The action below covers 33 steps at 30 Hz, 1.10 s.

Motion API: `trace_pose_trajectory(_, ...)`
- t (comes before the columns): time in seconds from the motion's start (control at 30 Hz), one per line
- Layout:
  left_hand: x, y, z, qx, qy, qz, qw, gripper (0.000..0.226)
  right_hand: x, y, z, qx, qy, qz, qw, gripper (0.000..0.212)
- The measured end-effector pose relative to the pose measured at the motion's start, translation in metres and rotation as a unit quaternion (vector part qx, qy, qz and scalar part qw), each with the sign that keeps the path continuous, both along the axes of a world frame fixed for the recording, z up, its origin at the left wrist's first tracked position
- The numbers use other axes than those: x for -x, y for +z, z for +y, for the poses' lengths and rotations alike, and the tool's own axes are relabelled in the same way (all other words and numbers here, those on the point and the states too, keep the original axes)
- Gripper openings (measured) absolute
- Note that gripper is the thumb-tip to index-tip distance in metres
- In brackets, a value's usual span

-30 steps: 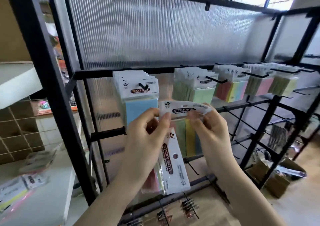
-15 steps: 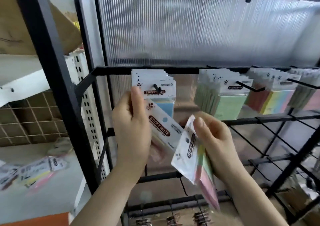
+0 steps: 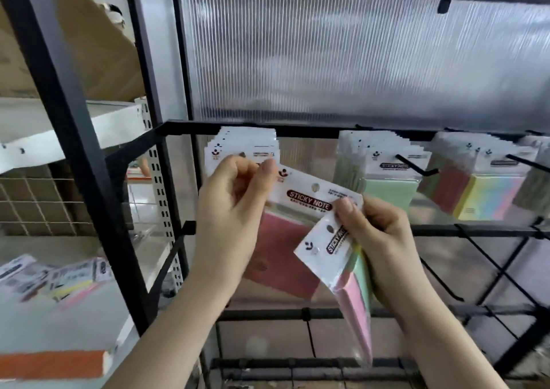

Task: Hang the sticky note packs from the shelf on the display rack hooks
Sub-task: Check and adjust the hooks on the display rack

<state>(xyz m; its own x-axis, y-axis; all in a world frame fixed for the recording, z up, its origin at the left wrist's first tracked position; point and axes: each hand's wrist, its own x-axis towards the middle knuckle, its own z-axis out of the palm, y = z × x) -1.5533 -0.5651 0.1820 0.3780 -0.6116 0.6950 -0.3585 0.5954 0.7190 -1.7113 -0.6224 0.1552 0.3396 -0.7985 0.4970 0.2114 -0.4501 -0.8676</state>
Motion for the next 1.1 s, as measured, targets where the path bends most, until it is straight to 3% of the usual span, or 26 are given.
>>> trace_pose_trajectory(0.1,0.011,0.004,0.008,-0.014,-0.033,-0.039,0.999,0.026,0.018,0.004,-0.006,-0.03,0.045,-0.041,0.998,0.023)
trace_pose_trajectory(0.33,0.056,0.011,-0.004,-0.079,-0.127,-0.063,0.987,0.019,0.067,0.01,-0.008,-0.044,0.029,-0.072,0.996,0.025)
trace_pose_trajectory(0.5,0.099,0.004,-0.016,-0.078,-0.168,-0.044,0.982,0.015,0.106,0.01,-0.006,0.006,-0.065,-0.001,0.998,0.049)
trace_pose_trajectory(0.63,0.13,-0.004,-0.027,-0.083,-0.18,-0.027,0.98,0.045,0.133,0.004,-0.005,0.029,-0.144,0.006,0.989,0.041)
trace_pose_trajectory(0.73,0.147,-0.008,-0.034,-0.1,-0.201,-0.019,0.974,0.025,0.149,0.0,-0.003,0.021,-0.192,0.002,0.981,0.047)
trace_pose_trajectory(0.87,0.163,-0.006,-0.04,-0.106,-0.233,-0.005,0.967,0.016,0.165,0.0,-0.001,0.014,-0.241,0.002,0.97,0.021)
trace_pose_trajectory(0.93,0.169,-0.003,-0.045,-0.095,-0.229,-0.019,0.968,0.024,0.171,0.002,-0.003,0.013,-0.268,-0.005,0.963,0.025)
trace_pose_trajectory(1.03,0.174,-0.001,-0.055,-0.062,-0.213,-0.021,0.975,0.017,0.178,0.005,-0.007,0.03,-0.325,-0.024,0.945,0.052)
trace_pose_trajectory(1.1,0.173,-0.002,-0.059,-0.05,-0.195,-0.019,0.979,0.012,0.181,0.008,-0.011,0.044,-0.357,-0.043,0.932,0.044)
